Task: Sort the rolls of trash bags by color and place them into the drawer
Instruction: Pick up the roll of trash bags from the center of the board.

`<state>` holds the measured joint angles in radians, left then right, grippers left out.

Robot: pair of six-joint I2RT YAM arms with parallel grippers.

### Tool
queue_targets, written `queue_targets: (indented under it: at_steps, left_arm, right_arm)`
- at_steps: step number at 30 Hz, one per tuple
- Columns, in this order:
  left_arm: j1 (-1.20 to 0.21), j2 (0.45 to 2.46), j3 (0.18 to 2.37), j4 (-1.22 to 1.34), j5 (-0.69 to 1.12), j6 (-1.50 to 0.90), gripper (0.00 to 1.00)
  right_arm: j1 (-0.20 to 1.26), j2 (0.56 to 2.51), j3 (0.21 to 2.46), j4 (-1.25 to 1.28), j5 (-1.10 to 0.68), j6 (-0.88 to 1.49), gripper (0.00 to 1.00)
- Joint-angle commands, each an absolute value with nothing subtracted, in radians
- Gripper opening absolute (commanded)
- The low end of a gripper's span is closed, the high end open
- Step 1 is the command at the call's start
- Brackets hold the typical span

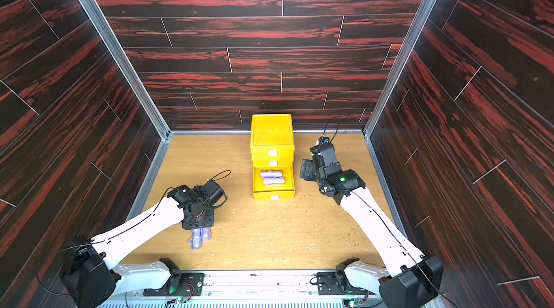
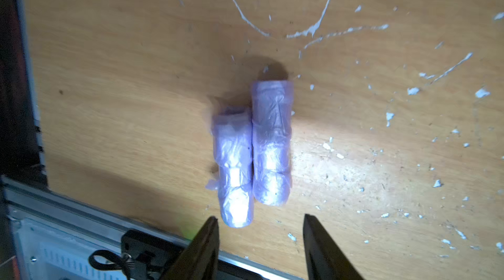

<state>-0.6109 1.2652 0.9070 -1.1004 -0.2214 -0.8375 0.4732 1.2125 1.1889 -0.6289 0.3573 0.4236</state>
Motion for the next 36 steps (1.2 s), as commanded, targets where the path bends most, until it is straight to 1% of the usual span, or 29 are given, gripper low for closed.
queue_targets:
  at_steps: [1,7,9,13,17,27,36]
  left_arm:
    - [-0.612,1.235,0.836,-1.024,-0.153,-0.889,0.50]
    - [-0.604,1.299,0.808,-0.937,-0.121,-0.866,0.49]
    - [-0.597,1.300,0.801,-0.906,-0.113,-0.864,0.46]
    - [-0.555,1.308,0.782,-0.875,-0.103,-0.858,0.46]
    - [-0.534,1.337,0.791,-0.884,-0.111,-0.846,0.48]
    - [-0.494,1.391,0.791,-0.884,-0.119,-0.816,0.61]
    - [-0.465,1.423,0.802,-0.857,-0.071,-0.776,0.63]
  right_arm:
    - [0.468,1.198,1.173,-0.600,0.328,0.434,0.76]
    - [0.467,1.212,1.161,-0.598,0.319,0.433,0.75]
    - [0.467,1.213,1.158,-0.597,0.318,0.432,0.75]
    - [0.466,1.216,1.155,-0.597,0.318,0.430,0.75]
    - [0.466,1.223,1.155,-0.597,0.321,0.429,0.75]
    - [0.467,1.227,1.149,-0.601,0.332,0.428,0.75]
    - [0.466,1.235,1.154,-0.601,0.327,0.428,0.75]
